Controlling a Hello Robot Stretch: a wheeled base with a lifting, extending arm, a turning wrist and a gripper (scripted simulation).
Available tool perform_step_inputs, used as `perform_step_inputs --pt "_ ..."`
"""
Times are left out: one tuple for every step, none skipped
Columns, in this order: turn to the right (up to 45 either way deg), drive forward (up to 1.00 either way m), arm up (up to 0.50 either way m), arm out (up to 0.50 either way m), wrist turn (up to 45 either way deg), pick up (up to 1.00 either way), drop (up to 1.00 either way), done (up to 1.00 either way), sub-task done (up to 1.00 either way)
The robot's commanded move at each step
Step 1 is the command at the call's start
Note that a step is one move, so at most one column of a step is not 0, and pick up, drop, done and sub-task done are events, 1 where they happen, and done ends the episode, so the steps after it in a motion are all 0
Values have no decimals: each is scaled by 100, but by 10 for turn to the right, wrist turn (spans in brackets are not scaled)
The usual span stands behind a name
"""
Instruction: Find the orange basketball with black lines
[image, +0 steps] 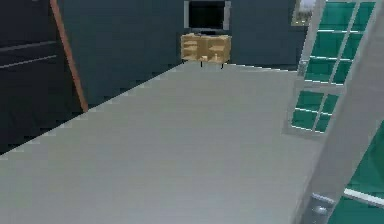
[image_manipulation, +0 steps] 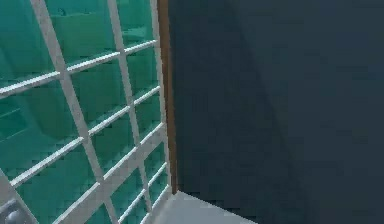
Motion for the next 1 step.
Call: perform_step_inputs --pt "0 90 0 0 0 0 0 0 0"
